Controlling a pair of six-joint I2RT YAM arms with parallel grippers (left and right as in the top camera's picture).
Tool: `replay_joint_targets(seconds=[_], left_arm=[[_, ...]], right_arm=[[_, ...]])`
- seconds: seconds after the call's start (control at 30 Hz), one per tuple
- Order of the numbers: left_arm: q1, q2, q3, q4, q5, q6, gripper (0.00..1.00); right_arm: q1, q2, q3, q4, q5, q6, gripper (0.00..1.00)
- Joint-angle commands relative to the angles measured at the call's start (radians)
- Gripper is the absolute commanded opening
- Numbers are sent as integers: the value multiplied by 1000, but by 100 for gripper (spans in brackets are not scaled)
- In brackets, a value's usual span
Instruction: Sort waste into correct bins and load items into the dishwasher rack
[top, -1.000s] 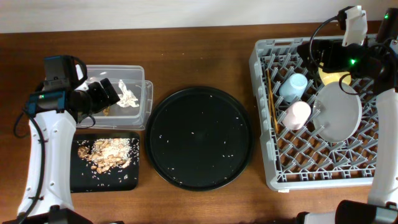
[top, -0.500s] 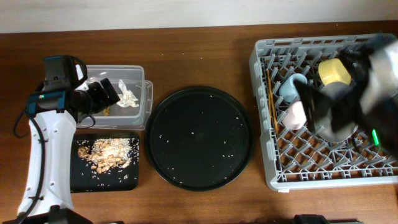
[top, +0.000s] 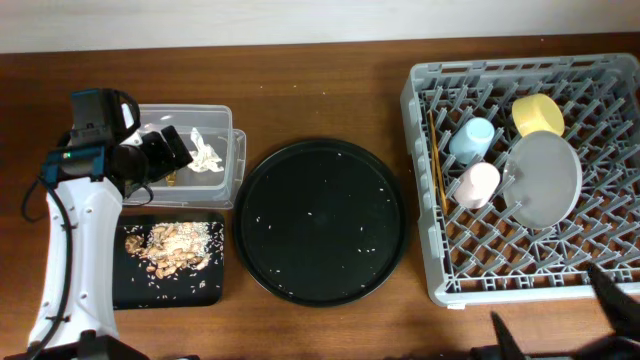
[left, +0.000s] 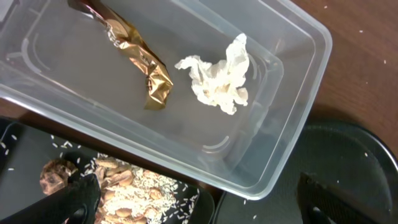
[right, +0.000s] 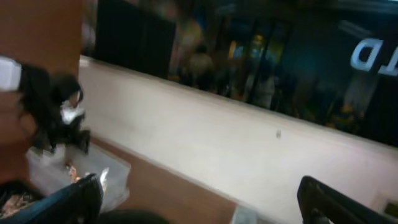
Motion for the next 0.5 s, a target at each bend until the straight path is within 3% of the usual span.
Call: replay_joint_targets(seconds=[0.0, 0.23, 0.4, 0.47], left_arm=[[2, -11, 1, 0, -3, 9, 100], [2, -11, 1, 0, -3, 9, 99], [3, -11, 1, 0, -3, 9, 100], [2, -11, 1, 0, -3, 9, 99]], right_arm=[[5, -145, -304, 173, 117, 162, 98], [6, -212, -788, 621, 344, 417, 98], [6, -212, -1084, 932, 385, 438, 98], [6, -212, -1126, 953, 397, 438, 98]])
